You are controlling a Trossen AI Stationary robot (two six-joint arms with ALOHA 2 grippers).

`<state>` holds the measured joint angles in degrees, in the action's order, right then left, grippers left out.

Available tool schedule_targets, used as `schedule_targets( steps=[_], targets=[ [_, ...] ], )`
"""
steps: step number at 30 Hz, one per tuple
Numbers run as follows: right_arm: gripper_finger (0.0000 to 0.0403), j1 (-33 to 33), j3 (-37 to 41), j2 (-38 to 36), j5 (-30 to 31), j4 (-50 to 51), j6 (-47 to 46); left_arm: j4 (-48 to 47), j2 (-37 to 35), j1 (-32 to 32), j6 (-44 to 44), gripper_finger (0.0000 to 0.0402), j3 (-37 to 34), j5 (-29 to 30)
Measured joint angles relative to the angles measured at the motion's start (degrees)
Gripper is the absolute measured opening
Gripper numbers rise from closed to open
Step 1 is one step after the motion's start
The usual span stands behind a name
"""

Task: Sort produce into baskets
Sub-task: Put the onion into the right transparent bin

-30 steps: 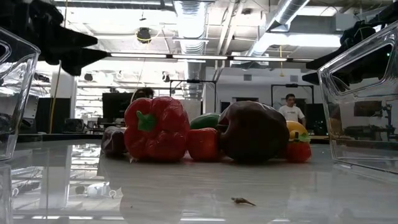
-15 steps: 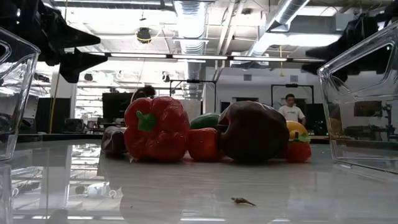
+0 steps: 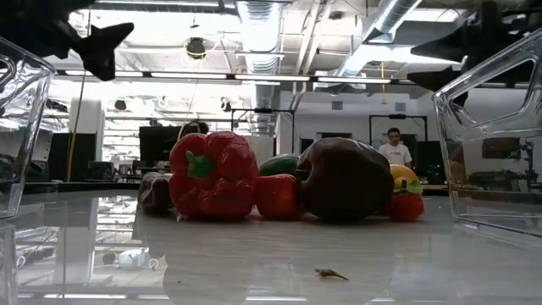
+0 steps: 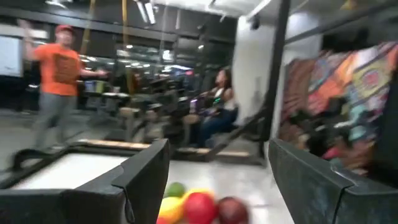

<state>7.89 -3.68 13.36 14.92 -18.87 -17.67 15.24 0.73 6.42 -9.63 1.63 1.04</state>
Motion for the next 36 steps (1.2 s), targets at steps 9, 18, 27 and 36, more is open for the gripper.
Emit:
schedule_targets(
  steps=[9,18,27,36],
  targets=[
    [0.0305,5.6,-11.2,29.1,-10.0,3.5,1.8,0.8,0.0,0.0,-9.3,0.0261,0.1,11.6],
    [0.0345,6.3,-22.2,50.1,-10.8,8.8,21.2,3.1,0.0,0.0,-2.8,0.0267,0.2,18.9],
    [0.0389,10.7,-28.0,64.0,-15.2,6.5,26.8,7.9,0.0,0.0,9.3,0.0296,0.3,22.2],
    [0.0389,14.1,-29.5,75.9,-19.3,-0.2,28.0,7.7,0.0,0.0,9.4,0.0297,0.9,20.8]
  ],
)
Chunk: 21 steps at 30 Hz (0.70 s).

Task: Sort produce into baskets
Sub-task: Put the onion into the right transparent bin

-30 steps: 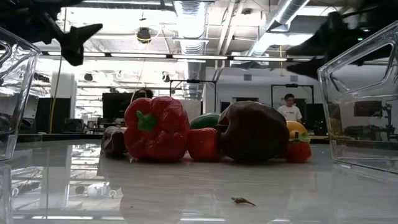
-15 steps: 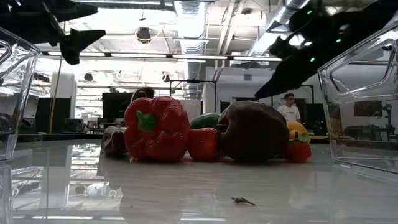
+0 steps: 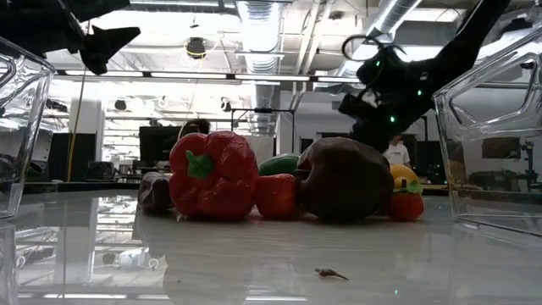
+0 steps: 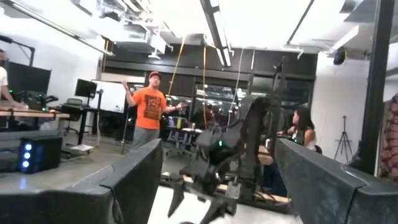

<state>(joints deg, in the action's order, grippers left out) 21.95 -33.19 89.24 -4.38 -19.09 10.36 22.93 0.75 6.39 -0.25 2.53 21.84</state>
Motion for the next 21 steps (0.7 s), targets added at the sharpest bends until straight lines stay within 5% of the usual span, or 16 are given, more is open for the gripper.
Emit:
schedule_targets(
  steps=[9,15,21],
  targets=[
    [0.0353,-0.1,0.0,4.8,-0.3,-1.4,-2.8,-1.9,2.6,0.1,-7.0,0.0297,0.7,0.2],
    [0.0296,-0.1,0.0,4.7,-0.3,0.6,-3.9,-5.7,11.7,0.0,-9.3,0.0297,3.9,5.7],
    [0.0291,-0.1,0.0,4.1,-0.1,0.7,-5.1,-7.0,22.3,0.0,-10.3,0.0297,9.8,5.8]
  ],
)
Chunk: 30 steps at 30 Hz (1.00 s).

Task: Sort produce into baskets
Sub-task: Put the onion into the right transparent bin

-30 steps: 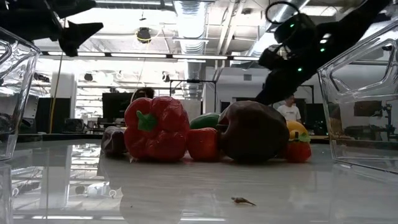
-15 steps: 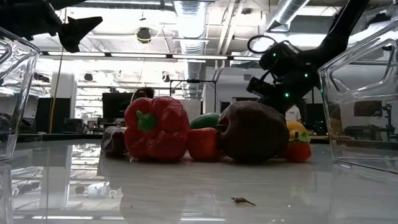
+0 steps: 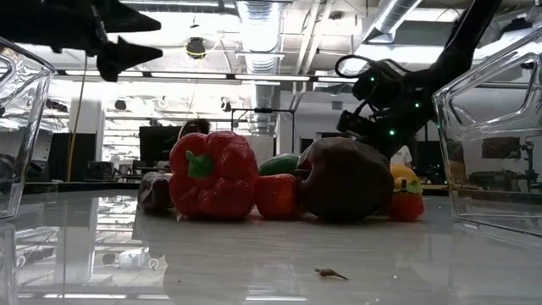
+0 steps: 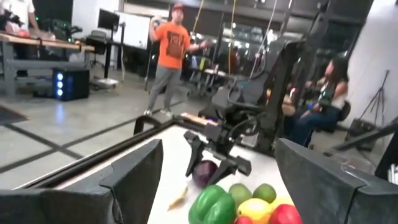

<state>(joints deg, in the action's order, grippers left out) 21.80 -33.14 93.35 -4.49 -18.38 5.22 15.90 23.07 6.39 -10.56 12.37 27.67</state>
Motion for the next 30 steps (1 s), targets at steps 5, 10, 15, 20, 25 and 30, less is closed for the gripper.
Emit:
schedule_targets(
  steps=[5,10,15,20,25,30],
  targets=[
    [0.0291,-0.3,-0.1,-6.6,0.0,6.0,-1.9,0.4,5.6,0.3,0.2,0.0297,3.2,0.6],
    [0.0291,-6.0,-1.3,-17.9,-0.3,17.5,-4.1,0.5,9.1,2.1,0.1,0.0297,4.4,-0.3],
    [0.0291,-17.3,-1.4,-30.4,-1.5,18.0,-9.8,0.8,11.8,3.0,0.3,0.0297,6.8,-0.4],
    [0.0291,-29.6,-1.4,-38.0,3.0,19.3,-17.0,2.1,14.0,3.0,-0.7,0.0297,7.4,-2.2],
    [0.0292,-41.2,-1.4,-39.8,10.2,22.4,-22.8,3.4,15.6,3.0,-1.6,0.0297,7.4,-2.4],
    [0.0292,-51.4,-1.4,-38.2,18.5,24.2,-31.5,5.4,16.8,3.0,-2.4,0.0297,7.4,-2.4]
  ],
)
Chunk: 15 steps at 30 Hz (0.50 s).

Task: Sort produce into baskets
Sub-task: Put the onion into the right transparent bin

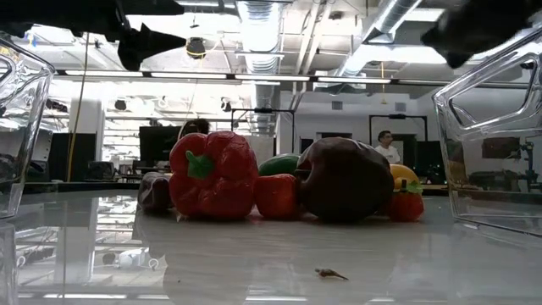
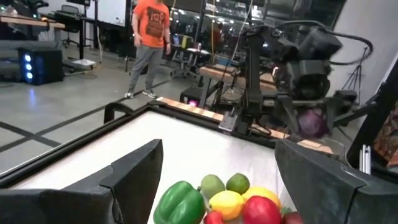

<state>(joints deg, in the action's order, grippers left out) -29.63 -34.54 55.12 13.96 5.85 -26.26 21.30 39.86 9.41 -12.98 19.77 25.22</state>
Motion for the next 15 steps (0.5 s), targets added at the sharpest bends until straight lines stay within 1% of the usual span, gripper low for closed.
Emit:
schedule_targets(
  steps=[5,8,11,15],
  targets=[
    [0.0292,-7.1,0.0,2.3,6.6,3.8,-9.7,0.2,0.3,0.0,-0.2,0.0297,0.0,0.0],
    [0.0297,-9.4,0.0,3.9,10.7,7.4,-16.4,0.3,0.2,0.0,-0.2,0.0297,0.0,0.0],
    [0.0323,-9.7,0.0,5.2,10.6,8.9,-20.4,0.3,0.2,0.0,0.0,0.0297,0.0,0.0],
    [0.0373,-9.4,0.0,5.7,6.7,8.5,-22.7,1.0,0.2,0.0,1.4,0.0297,0.0,0.1]
  ],
)
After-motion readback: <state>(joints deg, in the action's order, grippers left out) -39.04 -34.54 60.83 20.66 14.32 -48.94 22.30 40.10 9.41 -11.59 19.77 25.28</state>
